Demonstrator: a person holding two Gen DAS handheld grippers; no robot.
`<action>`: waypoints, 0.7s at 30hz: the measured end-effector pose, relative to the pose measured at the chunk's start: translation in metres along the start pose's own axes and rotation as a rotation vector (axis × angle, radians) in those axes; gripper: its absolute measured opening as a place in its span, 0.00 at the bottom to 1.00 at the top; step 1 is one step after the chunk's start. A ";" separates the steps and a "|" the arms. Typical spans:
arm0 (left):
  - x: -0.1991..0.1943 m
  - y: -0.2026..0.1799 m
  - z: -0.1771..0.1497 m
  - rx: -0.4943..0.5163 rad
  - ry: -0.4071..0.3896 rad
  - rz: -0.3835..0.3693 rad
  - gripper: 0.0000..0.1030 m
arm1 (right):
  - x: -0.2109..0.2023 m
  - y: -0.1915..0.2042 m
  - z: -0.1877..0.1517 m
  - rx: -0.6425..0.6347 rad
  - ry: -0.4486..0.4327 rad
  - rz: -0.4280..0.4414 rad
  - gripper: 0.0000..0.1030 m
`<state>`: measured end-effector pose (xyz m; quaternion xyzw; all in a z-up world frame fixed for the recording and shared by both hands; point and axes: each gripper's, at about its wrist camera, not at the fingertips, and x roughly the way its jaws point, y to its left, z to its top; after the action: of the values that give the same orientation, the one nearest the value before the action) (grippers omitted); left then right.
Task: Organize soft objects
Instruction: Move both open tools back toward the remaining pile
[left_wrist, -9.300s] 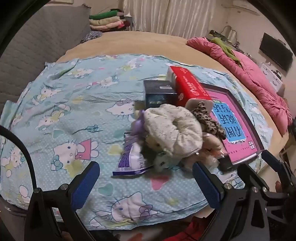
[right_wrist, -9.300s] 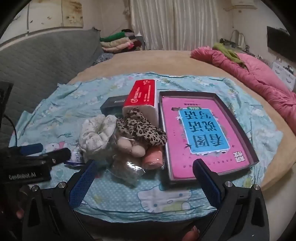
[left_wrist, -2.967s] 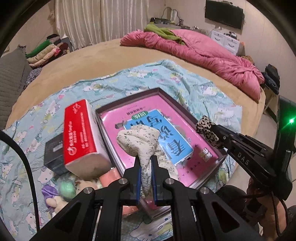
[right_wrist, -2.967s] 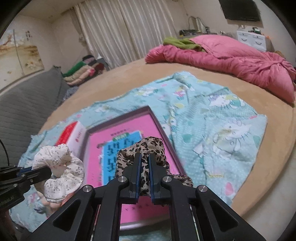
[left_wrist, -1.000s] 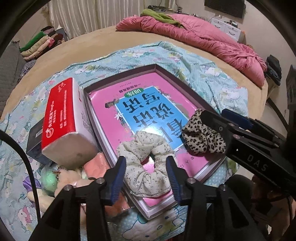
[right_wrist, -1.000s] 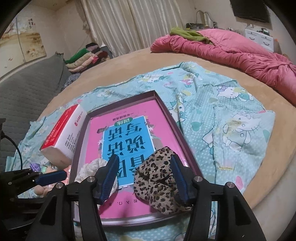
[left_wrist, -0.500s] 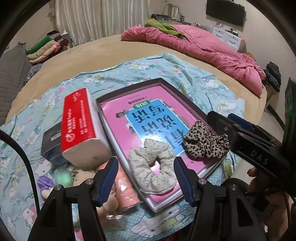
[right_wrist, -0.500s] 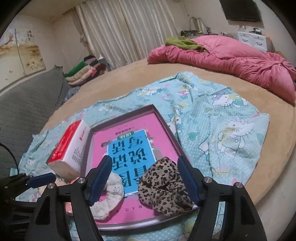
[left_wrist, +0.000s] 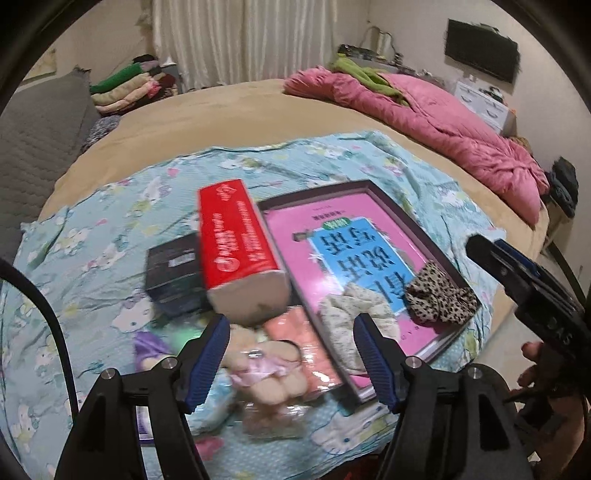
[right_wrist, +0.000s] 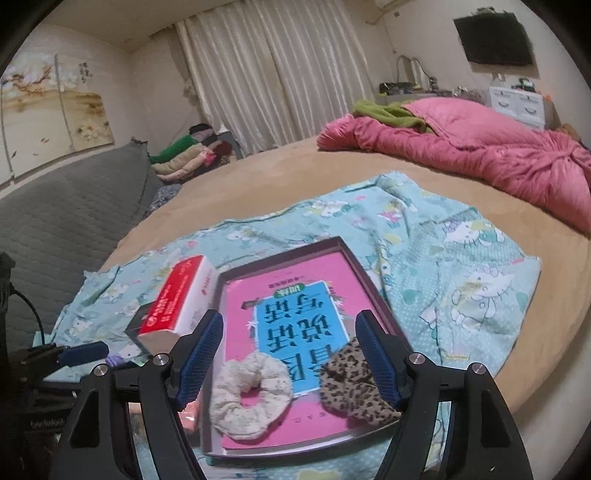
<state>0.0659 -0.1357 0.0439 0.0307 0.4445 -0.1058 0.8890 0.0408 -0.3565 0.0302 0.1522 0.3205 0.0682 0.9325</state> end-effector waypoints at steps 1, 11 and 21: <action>-0.002 0.005 0.000 -0.008 -0.003 0.004 0.67 | -0.001 0.004 0.000 -0.007 0.000 0.006 0.73; -0.032 0.078 0.003 -0.146 -0.044 0.069 0.67 | -0.014 0.039 0.003 -0.066 -0.003 0.055 0.73; -0.045 0.149 -0.018 -0.274 -0.039 0.121 0.67 | -0.016 0.079 0.000 -0.133 0.020 0.121 0.73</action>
<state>0.0575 0.0197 0.0630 -0.0664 0.4346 0.0091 0.8981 0.0258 -0.2857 0.0651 0.1084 0.3146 0.1470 0.9315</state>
